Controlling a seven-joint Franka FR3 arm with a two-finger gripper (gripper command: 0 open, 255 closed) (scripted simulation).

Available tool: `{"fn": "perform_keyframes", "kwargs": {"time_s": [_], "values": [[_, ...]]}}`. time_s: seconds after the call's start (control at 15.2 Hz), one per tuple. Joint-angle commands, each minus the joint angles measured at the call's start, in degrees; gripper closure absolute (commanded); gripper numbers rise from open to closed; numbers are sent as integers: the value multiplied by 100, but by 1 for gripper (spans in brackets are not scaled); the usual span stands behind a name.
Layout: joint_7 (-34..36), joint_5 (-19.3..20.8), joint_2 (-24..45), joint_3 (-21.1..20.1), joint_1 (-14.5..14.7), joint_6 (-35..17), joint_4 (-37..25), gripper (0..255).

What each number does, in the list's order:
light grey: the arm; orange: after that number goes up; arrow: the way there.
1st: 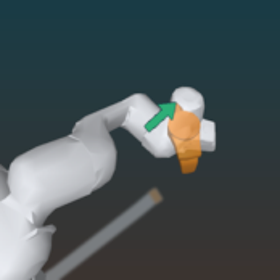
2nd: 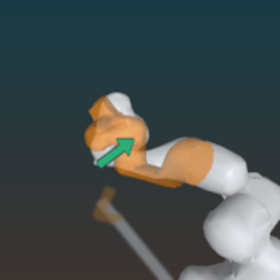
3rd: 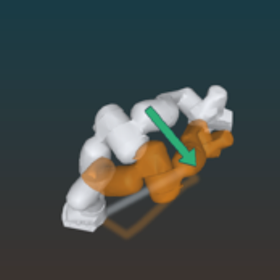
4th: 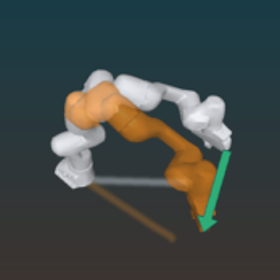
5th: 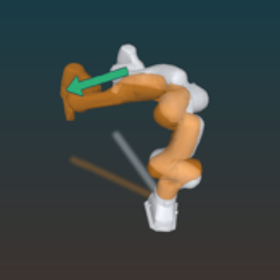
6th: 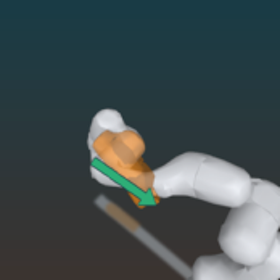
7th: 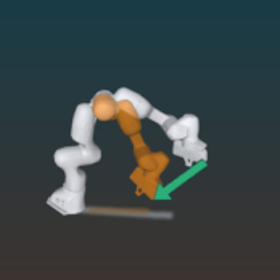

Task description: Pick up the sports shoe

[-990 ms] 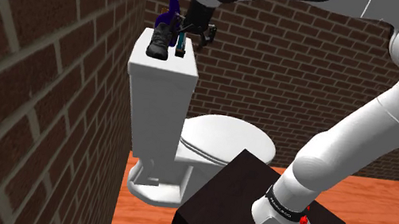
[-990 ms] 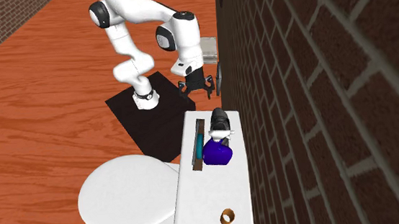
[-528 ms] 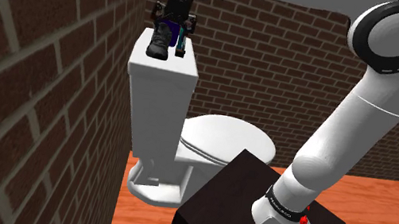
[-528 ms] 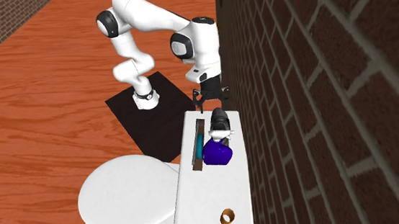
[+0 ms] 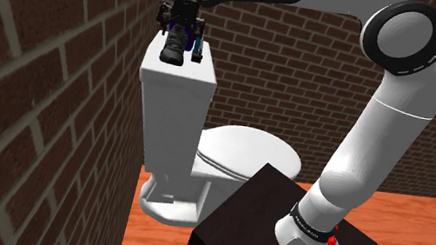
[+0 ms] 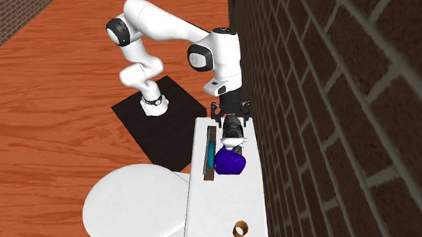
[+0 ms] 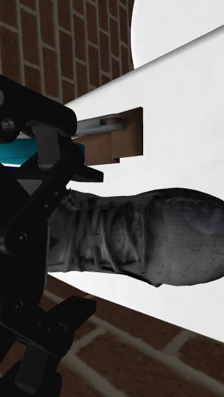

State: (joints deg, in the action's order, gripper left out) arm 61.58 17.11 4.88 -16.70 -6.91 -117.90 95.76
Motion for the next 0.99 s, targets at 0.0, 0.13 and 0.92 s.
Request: {"fn": "perform_keyframes", "kwargs": {"time_s": [0.0,0.13,0.92], "values": [[45,25,4,8,-7,-169,164,0],[78,44,6,12,-11,-284,280,0],[57,32,4,9,-9,-211,207,255]]}}
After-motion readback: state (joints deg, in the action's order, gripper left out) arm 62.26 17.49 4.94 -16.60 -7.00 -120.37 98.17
